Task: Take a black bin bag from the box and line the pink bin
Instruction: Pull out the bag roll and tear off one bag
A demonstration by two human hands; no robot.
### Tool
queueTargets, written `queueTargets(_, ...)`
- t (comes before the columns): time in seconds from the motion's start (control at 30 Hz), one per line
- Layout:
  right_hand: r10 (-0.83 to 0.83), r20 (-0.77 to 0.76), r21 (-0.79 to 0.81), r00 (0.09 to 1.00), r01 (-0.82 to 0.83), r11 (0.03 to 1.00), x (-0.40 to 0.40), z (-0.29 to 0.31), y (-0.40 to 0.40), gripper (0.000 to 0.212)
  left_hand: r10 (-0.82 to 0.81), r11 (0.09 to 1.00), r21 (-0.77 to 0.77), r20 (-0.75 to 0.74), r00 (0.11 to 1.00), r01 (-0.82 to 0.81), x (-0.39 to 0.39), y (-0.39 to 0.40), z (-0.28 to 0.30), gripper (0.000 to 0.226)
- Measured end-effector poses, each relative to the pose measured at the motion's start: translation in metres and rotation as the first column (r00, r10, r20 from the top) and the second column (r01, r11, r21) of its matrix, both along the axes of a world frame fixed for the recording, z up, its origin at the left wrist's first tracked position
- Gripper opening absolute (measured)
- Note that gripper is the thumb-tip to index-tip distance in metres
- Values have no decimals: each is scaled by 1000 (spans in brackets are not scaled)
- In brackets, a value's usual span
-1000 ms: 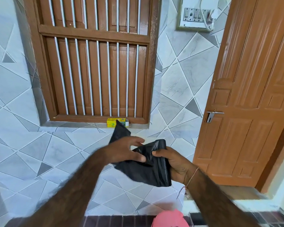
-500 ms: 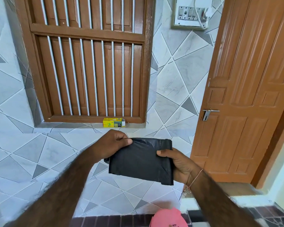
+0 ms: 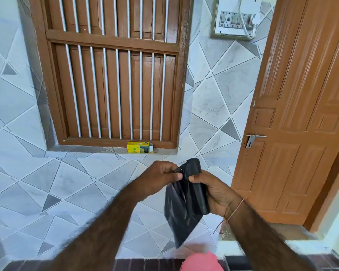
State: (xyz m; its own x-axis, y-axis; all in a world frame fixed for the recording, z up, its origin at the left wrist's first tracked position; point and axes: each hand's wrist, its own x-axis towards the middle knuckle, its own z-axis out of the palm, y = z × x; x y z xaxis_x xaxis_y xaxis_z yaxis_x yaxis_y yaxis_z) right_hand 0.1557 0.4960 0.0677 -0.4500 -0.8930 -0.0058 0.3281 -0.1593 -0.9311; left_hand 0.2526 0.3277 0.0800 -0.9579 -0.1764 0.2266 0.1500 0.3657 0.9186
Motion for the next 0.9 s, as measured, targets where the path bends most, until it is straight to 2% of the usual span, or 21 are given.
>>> queueTargets(0.03, -12, -2, 6, 1000, 12, 1000, 0, 0, 1, 64, 32, 999, 9, -26, 999, -32, -2, 0, 0, 7)
queueTargets(0.1, -74, -44, 52, 996, 76, 996, -1, 0, 4, 53, 67, 998, -13, -33, 997, -67, -1, -1, 3, 12)
queueTargets(0.23, -244, -151, 150, 958, 267, 952, 0, -5, 4, 44, 103, 971, -218, -2, 995, -101, -1, 4, 9, 12)
queueTargets(0.3, -310, -151, 136, 939, 330, 934, 2, -6, 1, 36, 123, 946, -301, -10, 992, -120, -3, 8, 10, 12)
queueTargets(0.4, -412, -161, 65, 897, 426, 902, 4, -6, -4, 12, 109, 929, -352, -25, 994, -111, -6, 10, 6, 13)
queueTargets(0.47, -450, -215, 44, 867, 469, 882, 5, -7, -8, 12, 112, 919, -373, -52, 992, -123, -6, 13, 3, 14)
queueTargets(0.53, -468, -244, 17, 850, 486, 874, 7, -6, -10, 12, 129, 913, -377, -102, 986, -158, -6, 15, 1, 16)
queueTargets(0.8, -480, -110, -82, 870, 473, 877, 13, 4, -15, 8, 249, 917, -263, -204, 947, -298, -2, 16, -1, 18)
queueTargets(0.9, -486, -105, -91, 868, 478, 874, 12, 5, -18, 8, 298, 907, -242, -212, 931, -345, -1, 17, -2, 17)
